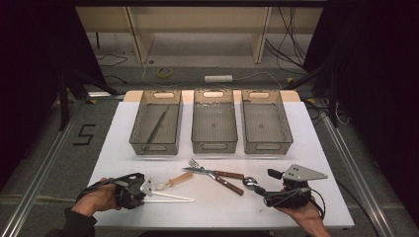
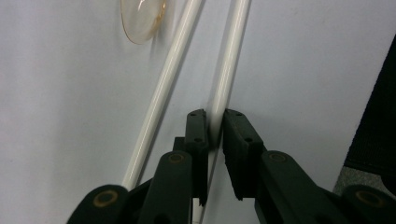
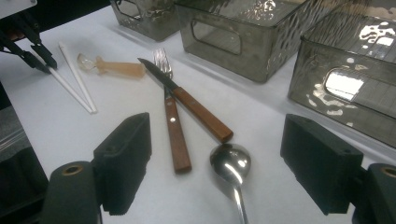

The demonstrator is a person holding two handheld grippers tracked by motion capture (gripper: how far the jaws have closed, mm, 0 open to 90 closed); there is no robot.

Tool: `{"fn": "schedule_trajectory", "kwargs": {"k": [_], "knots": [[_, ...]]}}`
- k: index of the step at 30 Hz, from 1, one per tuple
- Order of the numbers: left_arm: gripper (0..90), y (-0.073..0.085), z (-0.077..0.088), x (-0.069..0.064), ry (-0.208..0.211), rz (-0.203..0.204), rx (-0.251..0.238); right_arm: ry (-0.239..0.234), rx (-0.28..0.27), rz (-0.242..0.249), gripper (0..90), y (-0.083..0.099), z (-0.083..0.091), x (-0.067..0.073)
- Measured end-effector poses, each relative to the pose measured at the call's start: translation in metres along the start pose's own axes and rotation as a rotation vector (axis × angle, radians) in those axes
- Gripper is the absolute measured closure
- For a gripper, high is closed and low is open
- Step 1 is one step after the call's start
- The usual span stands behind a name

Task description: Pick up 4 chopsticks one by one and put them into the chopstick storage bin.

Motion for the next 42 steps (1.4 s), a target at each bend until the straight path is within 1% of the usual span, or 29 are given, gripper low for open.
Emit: {"fn": "schedule_trajectory", "kwargs": {"k": [1, 2, 3, 8, 10, 15, 19, 21, 22, 23, 24, 26, 30, 31, 33, 37, 39, 41, 42], "knots": [[79.4, -0.0007, -0.0004, -0.0004, -0.001, 0.004, -0.006, 0.001, 0.001, 0.0, 25.7, 0.0001, 0.0, -0.0001], [79.5, -0.0011, -0.0005, -0.0008, 0.001, 0.001, -0.006, 0.0, 0.002, -0.001, 25.7, 0.0002, 0.0, 0.0], [79.6, -0.0002, 0.0, -0.0004, 0.002, -0.013, 0.004, 0.0, 0.002, -0.001, 25.7, 0.0002, 0.0, 0.0], [80.3, -0.001, -0.0005, -0.0013, 0.0, -0.018, -0.002, -0.002, 0.003, -0.004, 25.7, 0.0002, -0.0004, 0.0002], [80.8, -0.0011, -0.0003, -0.0016, -0.001, -0.036, 0.005, -0.003, 0.004, -0.006, 25.7, 0.0004, -0.0006, -0.0002], [82.0, -0.0017, -0.0006, -0.0021, -0.003, -0.045, 0.003, -0.003, 0.003, -0.005, 25.7, 0.0004, -0.0005, -0.0007], [82.8, -0.0009, 0.0, -0.0022, 0.001, -0.065, 0.014, -0.002, 0.005, -0.003, 25.8, 0.0004, -0.0001, 0.0003], [83.2, -0.001, -0.0001, -0.0024, 0.0, -0.066, 0.013, -0.005, 0.002, 0.002, 25.8, -0.0002, -0.0004, 0.0013], [83.3, -0.0016, -0.0004, -0.0027, 0.004, -0.061, 0.004, -0.007, 0.004, 0.004, 25.8, 0.0, -0.0006, 0.0016], [83.4, -0.0011, -0.0001, -0.0024, 0.004, -0.067, 0.008, -0.007, 0.008, 0.005, 25.8, 0.0004, -0.0009, 0.0016], [83.5, -0.0017, -0.0005, -0.0027, 0.003, -0.06, 0.0, -0.008, 0.01, 0.004, 25.8, 0.0007, -0.0012, 0.0015], [83.7, -0.0012, -0.0001, -0.0023, 0.003, -0.069, 0.007, -0.007, 0.011, 0.002, 25.8, 0.001, -0.0013, 0.001], [83.8, -0.0013, -0.0001, -0.0024, 0.003, -0.07, 0.007, -0.007, 0.01, 0.003, 25.9, 0.0009, -0.0008, 0.0011], [83.9, -0.0017, -0.0003, -0.0026, 0.003, -0.062, -0.001, -0.006, 0.01, 0.004, 25.9, 0.0008, -0.0008, 0.0012], [83.9, -0.001, 0.0003, -0.0018, 0.009, -0.066, -0.001, -0.006, 0.009, 0.003, 25.9, 0.0008, -0.0009, 0.0011], [84.1, -0.0026, 0.0012, -0.0026, 0.016, -0.053, -0.013, -0.008, 0.011, 0.004, 25.9, 0.0011, -0.0009, 0.001], [84.1, -0.0023, 0.0032, -0.0023, 0.017, -0.053, -0.01, -0.006, 0.009, 0.001, 25.9, 0.0007, -0.0006, 0.0006], [84.2, -0.0034, 0.0051, -0.0029, 0.018, -0.047, -0.021, -0.008, 0.007, 0.003, 25.9, 0.0007, -0.0001, 0.0005], [84.1, -0.004, 0.0066, -0.0023, 0.011, -0.047, -0.021, -0.006, 0.009, 0.002, 25.9, 0.0009, 0.0001, 0.0001]]}}
Point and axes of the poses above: each handheld gripper's, and its own axes: z roughly backward along the jaws, y roughly out of its underside, x roughly to its left, the point moved 10 cm from there along -z, roughly forward along the jaws, and after that the axes turned 2 degrees about y, right-handed, at the moved point
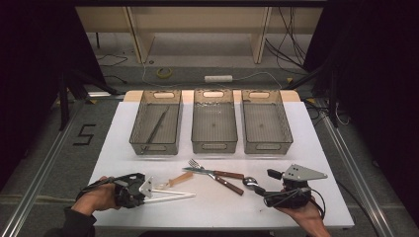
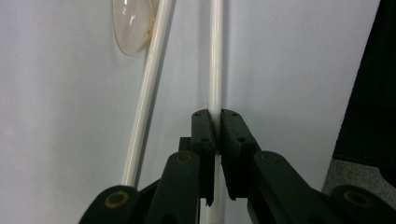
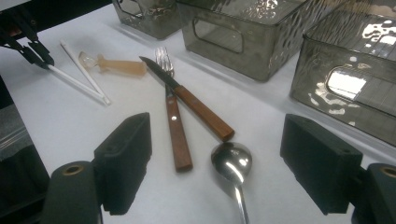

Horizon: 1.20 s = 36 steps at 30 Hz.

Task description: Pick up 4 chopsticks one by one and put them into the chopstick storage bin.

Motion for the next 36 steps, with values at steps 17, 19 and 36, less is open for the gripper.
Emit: {"fn": "schedule_trajectory", "kwargs": {"k": [17, 19, 36], "knots": [[84.2, -0.02, 0.012, -0.003, 0.021, 0.077, -0.091, 0.001, -0.003, -0.001, 26.0, 0.0, 0.001, 0.0], [84.2, -0.023, 0.014, -0.001, 0.014, 0.093, -0.107, 0.002, -0.004, -0.001, 25.9, 0.0, 0.001, 0.0], [84.2, -0.051, 0.036, 0.018, -0.028, 0.328, -0.299, 0.007, -0.011, -0.002, 25.9, -0.001, 0.002, -0.001]]}}
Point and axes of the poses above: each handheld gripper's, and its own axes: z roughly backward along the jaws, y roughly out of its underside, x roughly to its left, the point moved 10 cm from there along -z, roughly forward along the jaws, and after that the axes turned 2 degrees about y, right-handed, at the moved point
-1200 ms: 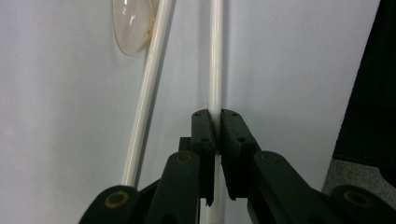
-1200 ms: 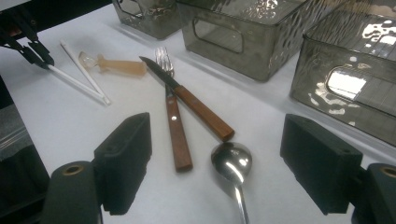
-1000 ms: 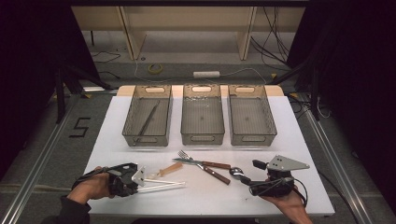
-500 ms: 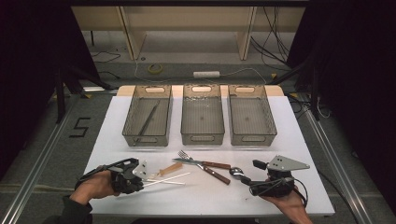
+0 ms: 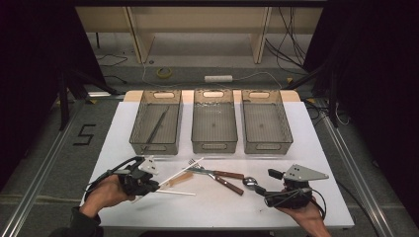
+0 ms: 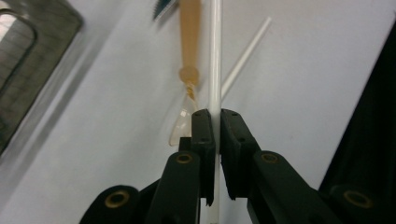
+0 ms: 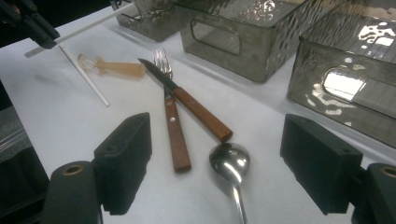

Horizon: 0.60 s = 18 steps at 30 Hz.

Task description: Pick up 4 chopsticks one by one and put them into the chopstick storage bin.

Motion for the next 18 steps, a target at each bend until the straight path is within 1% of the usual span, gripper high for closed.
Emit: {"fn": "schedule_trajectory", "kwargs": {"k": [3, 4, 5, 6, 8, 9, 10, 12, 14, 15, 16, 18], "knots": [[84.2, -0.004, 0.001, 0.005, -0.007, 0.047, -0.039, 0.002, -0.002, -0.003, 25.9, 0.0, 0.0, -0.001], [84.2, -0.007, 0.002, 0.008, -0.015, 0.086, -0.069, 0.002, -0.002, -0.004, 25.9, 0.0, 0.0, -0.001], [84.3, -0.007, 0.002, 0.008, -0.015, 0.086, -0.069, 0.002, -0.002, -0.004, 25.9, 0.0, 0.0, -0.001], [84.3, -0.008, 0.003, 0.01, -0.023, 0.103, -0.078, 0.003, -0.003, -0.004, 25.9, 0.0, 0.001, -0.001], [84.2, -0.01, 0.005, 0.014, -0.036, 0.119, -0.091, 0.003, -0.003, -0.004, 25.9, 0.0, 0.0, -0.001], [84.2, -0.012, 0.007, 0.017, -0.041, 0.148, -0.119, 0.003, -0.004, -0.005, 25.9, 0.0, 0.0, -0.001], [84.2, -0.013, 0.008, 0.018, -0.041, 0.161, -0.131, 0.004, -0.004, -0.005, 25.9, 0.0, 0.0, -0.001], [84.3, -0.014, 0.009, 0.019, -0.045, 0.168, -0.137, 0.005, -0.008, -0.005, 25.9, -0.001, 0.001, -0.001], [84.3, -0.016, 0.011, 0.023, -0.061, 0.184, -0.147, 0.006, -0.009, -0.005, 25.9, -0.001, 0.001, -0.001], [84.3, -0.018, 0.013, 0.025, -0.066, 0.201, -0.161, 0.006, -0.009, -0.005, 25.9, -0.001, 0.001, -0.001], [84.3, -0.02, 0.014, 0.025, -0.062, 0.204, -0.171, 0.006, -0.008, -0.006, 25.9, 0.0, 0.001, -0.001], [84.3, -0.022, 0.016, 0.029, -0.075, 0.212, -0.183, 0.006, -0.009, -0.006, 25.9, -0.001, 0.001, -0.001]]}}
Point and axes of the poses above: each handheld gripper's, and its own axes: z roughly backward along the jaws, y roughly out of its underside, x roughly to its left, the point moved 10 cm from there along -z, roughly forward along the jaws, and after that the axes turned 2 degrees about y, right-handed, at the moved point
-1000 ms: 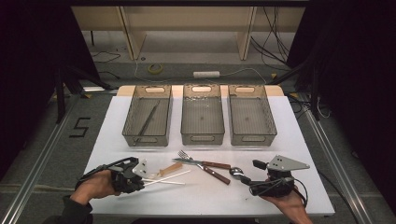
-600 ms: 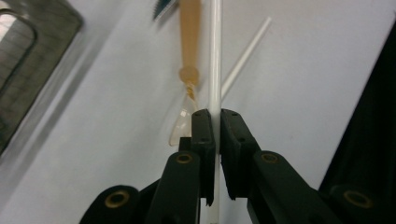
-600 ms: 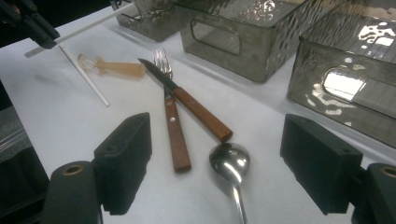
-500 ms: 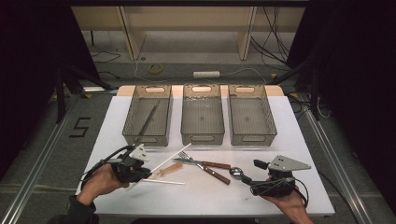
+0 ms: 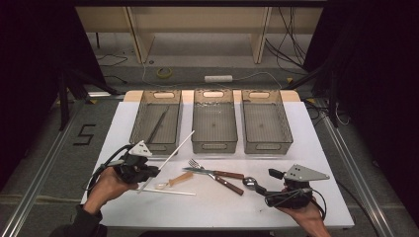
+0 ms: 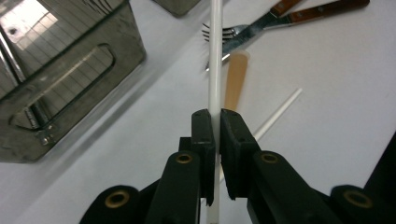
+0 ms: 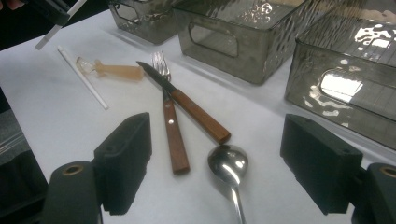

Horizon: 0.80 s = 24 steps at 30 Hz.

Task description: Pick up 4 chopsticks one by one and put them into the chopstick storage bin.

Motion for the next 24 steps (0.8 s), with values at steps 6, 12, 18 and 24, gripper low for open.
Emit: {"fn": "schedule_trajectory", "kwargs": {"k": [6, 12, 18, 24], "knots": [[84.3, -0.009, 0.001, 0.012, -0.023, 0.037, -0.037, 0.002, -0.005, -0.005, 25.9, 0.0, 0.001, 0.0], [84.3, -0.018, 0.001, 0.024, -0.039, 0.074, -0.068, 0.003, -0.011, -0.005, 25.9, -0.001, 0.001, -0.001], [84.3, -0.026, 0.003, 0.04, -0.06, 0.109, -0.085, 0.003, -0.013, -0.008, 25.9, -0.001, 0.001, -0.001], [84.3, -0.041, 0.004, 0.055, -0.079, 0.15, -0.127, 0.001, -0.014, -0.01, 25.9, -0.001, 0.001, -0.001]]}}
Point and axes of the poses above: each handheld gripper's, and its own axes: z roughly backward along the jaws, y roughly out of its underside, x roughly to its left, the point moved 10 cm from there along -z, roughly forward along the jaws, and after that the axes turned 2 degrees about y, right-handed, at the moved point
